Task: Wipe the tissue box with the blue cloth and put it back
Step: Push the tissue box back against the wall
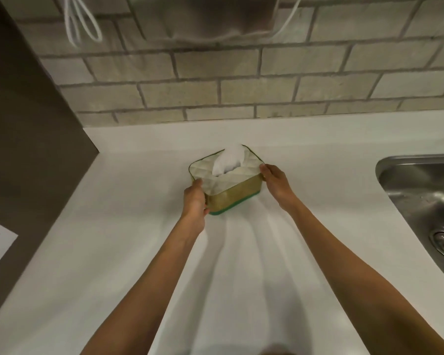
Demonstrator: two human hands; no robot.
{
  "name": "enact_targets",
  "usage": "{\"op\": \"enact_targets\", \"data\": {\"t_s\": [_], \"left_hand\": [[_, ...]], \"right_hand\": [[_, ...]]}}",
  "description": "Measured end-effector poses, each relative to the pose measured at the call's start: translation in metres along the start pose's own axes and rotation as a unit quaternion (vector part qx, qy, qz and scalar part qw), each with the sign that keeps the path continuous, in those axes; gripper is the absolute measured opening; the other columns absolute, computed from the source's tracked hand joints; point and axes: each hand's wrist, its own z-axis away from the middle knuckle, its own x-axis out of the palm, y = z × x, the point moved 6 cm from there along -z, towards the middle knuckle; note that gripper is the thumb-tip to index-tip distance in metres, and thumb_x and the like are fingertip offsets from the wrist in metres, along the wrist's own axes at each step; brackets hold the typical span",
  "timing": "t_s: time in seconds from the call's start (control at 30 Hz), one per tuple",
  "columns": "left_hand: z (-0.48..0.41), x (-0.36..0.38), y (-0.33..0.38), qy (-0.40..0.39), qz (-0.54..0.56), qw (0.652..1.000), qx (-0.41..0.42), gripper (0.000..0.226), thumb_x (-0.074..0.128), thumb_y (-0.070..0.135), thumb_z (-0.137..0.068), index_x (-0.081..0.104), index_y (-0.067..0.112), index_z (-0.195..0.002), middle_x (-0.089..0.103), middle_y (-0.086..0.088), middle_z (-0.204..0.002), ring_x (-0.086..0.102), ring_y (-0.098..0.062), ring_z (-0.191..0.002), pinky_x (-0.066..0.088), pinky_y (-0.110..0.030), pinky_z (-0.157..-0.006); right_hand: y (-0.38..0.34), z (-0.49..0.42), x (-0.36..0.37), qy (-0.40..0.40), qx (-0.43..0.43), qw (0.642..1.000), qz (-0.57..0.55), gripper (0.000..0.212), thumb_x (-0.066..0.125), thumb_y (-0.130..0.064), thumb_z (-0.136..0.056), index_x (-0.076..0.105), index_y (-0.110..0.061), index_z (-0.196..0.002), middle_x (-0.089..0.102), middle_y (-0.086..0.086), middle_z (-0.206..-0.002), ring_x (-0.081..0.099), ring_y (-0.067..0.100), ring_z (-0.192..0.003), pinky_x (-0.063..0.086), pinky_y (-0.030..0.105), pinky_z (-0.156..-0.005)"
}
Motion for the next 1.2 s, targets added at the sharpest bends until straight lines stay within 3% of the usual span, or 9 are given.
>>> {"op": "enact_targets", "data": {"t_s": [0.1, 0.2, 0.23, 0.37, 0.7, 1.07, 1.2], "left_hand": [[-0.021, -0.002, 0.014, 0.023, -0.015, 0.999, 0.017, 0.04, 0.034, 0.031, -0.098, 0.05, 0.008, -0.127, 0.054, -0.007, -0.107, 0.052, -0.023, -0.093, 0.042, -0.031, -0.076], [-0.042, -0.002, 0.027, 0.042, -0.011, 0.998, 0.043, 0.039, 0.036, 0.027, -0.096, 0.055, 0.005, -0.122, 0.058, -0.007, -0.105, 0.054, -0.021, -0.082, 0.044, -0.03, -0.074], [-0.049, -0.002, 0.03, 0.045, -0.009, 0.998, 0.05, 0.039, 0.036, 0.027, -0.096, 0.056, 0.005, -0.121, 0.059, -0.008, -0.109, 0.056, -0.021, -0.083, 0.046, -0.03, -0.076], [-0.073, -0.002, 0.041, 0.059, -0.026, 0.996, 0.056, 0.047, 0.036, 0.035, -0.092, 0.053, 0.01, -0.128, 0.057, -0.012, -0.132, 0.052, -0.031, -0.121, 0.044, -0.039, -0.101], [-0.102, 0.013, 0.055, 0.019, 0.012, 0.997, 0.07, 0.052, 0.031, 0.048, -0.094, 0.045, 0.02, -0.135, 0.05, -0.004, -0.139, 0.049, -0.022, -0.123, 0.039, -0.029, -0.092], [-0.117, 0.017, 0.059, 0.002, 0.004, 0.996, 0.088, 0.052, 0.029, 0.05, -0.095, 0.039, 0.022, -0.138, 0.044, -0.003, -0.145, 0.045, -0.018, -0.121, 0.033, -0.03, -0.092], [-0.114, 0.013, 0.058, 0.023, -0.041, 0.995, 0.091, 0.059, 0.026, 0.052, -0.094, 0.028, 0.022, -0.145, 0.03, -0.004, -0.153, 0.034, -0.023, -0.137, 0.028, -0.04, -0.109]], "right_hand": [[-0.004, -0.008, 0.008, 0.006, 0.005, 1.0, 0.014, 0.045, 0.043, -0.035, -0.093, 0.052, -0.004, -0.125, 0.06, 0.012, -0.118, 0.056, 0.025, -0.107, 0.043, 0.037, -0.098], [-0.008, -0.016, 0.016, 0.004, 0.0, 1.0, 0.022, 0.046, 0.043, -0.035, -0.093, 0.051, -0.004, -0.127, 0.061, 0.014, -0.118, 0.056, 0.025, -0.106, 0.043, 0.043, -0.102], [-0.009, -0.019, 0.018, 0.004, -0.002, 1.0, 0.025, 0.046, 0.043, -0.035, -0.094, 0.051, -0.003, -0.127, 0.061, 0.015, -0.119, 0.056, 0.026, -0.105, 0.043, 0.044, -0.101], [-0.011, -0.027, 0.025, 0.011, -0.006, 1.0, 0.024, 0.045, 0.043, -0.036, -0.093, 0.052, -0.006, -0.126, 0.062, 0.014, -0.121, 0.057, 0.025, -0.107, 0.044, 0.041, -0.099], [-0.015, -0.048, 0.033, 0.018, 0.004, 1.0, -0.002, 0.045, 0.045, -0.036, -0.092, 0.048, -0.012, -0.13, 0.058, 0.008, -0.125, 0.053, 0.015, -0.099, 0.038, 0.026, -0.085], [-0.016, -0.06, 0.037, 0.011, 0.007, 1.0, -0.002, 0.048, 0.046, -0.035, -0.092, 0.044, -0.01, -0.133, 0.055, 0.012, -0.129, 0.052, 0.015, -0.097, 0.038, 0.025, -0.084], [-0.009, -0.058, 0.035, -0.003, 0.037, 0.999, 0.01, 0.063, 0.045, -0.041, -0.092, 0.025, -0.013, -0.145, 0.038, 0.013, -0.147, 0.042, 0.024, -0.13, 0.033, 0.027, -0.096]]}}
